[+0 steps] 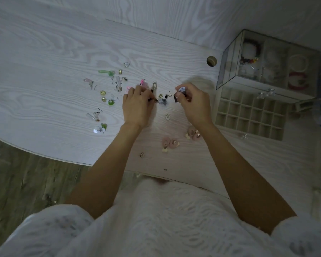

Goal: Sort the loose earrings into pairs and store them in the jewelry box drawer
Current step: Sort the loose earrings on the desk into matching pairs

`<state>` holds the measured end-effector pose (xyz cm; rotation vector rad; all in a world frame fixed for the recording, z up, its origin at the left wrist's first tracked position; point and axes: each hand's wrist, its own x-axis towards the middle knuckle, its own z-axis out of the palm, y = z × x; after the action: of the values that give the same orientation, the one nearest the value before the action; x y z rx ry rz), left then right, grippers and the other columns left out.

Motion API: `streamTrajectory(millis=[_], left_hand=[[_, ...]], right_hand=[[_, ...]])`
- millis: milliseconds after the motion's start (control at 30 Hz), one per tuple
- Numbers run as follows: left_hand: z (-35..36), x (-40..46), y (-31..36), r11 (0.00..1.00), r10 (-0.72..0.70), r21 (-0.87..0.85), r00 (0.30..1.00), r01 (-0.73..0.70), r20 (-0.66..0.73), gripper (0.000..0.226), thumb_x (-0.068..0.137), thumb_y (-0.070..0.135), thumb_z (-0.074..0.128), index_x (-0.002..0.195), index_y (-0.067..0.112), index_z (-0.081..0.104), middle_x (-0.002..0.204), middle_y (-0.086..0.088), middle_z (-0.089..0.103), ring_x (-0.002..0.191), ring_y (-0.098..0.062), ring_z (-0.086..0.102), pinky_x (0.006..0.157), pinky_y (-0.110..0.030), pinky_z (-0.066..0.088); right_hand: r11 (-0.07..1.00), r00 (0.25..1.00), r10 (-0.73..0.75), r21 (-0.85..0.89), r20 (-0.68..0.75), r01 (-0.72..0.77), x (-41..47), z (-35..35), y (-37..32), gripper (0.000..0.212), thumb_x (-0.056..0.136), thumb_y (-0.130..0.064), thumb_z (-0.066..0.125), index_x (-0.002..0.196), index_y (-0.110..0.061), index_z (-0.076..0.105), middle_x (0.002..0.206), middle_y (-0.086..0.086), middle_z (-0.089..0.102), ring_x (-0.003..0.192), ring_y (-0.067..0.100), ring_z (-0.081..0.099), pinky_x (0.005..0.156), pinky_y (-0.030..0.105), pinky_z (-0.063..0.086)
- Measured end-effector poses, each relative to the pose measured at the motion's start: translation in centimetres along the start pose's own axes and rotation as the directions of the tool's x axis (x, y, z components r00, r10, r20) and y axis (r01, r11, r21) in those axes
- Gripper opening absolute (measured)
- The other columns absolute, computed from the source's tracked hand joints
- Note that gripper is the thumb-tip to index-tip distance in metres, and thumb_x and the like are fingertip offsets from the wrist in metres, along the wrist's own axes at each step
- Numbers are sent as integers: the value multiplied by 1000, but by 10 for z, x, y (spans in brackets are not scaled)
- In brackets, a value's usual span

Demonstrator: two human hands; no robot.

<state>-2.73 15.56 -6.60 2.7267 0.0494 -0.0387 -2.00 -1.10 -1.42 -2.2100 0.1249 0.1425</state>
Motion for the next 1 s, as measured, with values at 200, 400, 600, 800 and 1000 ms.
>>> streamTrajectory(millis=[200, 400, 600, 800, 1000], left_hand=[[-5, -4, -17, 999, -30, 41, 999, 32, -42, 16, 86, 19, 56, 91, 6, 64, 105, -13, 60, 98, -34, 50, 79, -41, 37], [-2, -8, -3, 990, 138, 2, 988, -138, -69, 25, 77, 31, 59, 95, 13, 64, 96, -9, 63, 87, -32, 53, 72, -37, 39], [3, 2, 6, 993, 109, 39, 994, -110, 30, 30, 79, 34, 66, 100, 12, 61, 98, -11, 63, 93, -32, 55, 81, -41, 40], [-9, 11, 1, 991, 121, -70, 990, -116, 77, 27, 80, 30, 63, 101, 13, 63, 96, -7, 68, 83, -29, 62, 70, -38, 50], [-18, 11, -10, 975, 194, -111, 981, -193, -2, 28, 89, 16, 58, 115, 20, 63, 93, -7, 73, 80, -28, 68, 69, -36, 52]], right_hand=[[1000, 1000, 0, -9, 21, 0, 3, 0, 5, 9, 88, -16, 59, 93, -17, 67, 79, -1, 67, 67, 10, 58, 64, 26, 47], [993, 997, -66, -93, 49, 71, 3, 6, 7, 14, 88, -13, 59, 93, -13, 71, 93, 3, 68, 77, 6, 58, 71, 22, 49], [948, 988, -113, -286, 109, 140, 1, 16, 15, 17, 87, -17, 61, 99, -14, 72, 100, 6, 62, 95, 19, 53, 72, 21, 34], [924, 983, -148, -339, 108, 176, -2, 18, 11, 13, 86, -15, 61, 98, -10, 64, 88, 7, 68, 87, 23, 59, 69, 35, 48], [977, 991, -131, -171, 18, 132, -8, 13, 6, 3, 85, -11, 61, 83, -9, 61, 77, 5, 67, 73, 18, 63, 66, 39, 53]])
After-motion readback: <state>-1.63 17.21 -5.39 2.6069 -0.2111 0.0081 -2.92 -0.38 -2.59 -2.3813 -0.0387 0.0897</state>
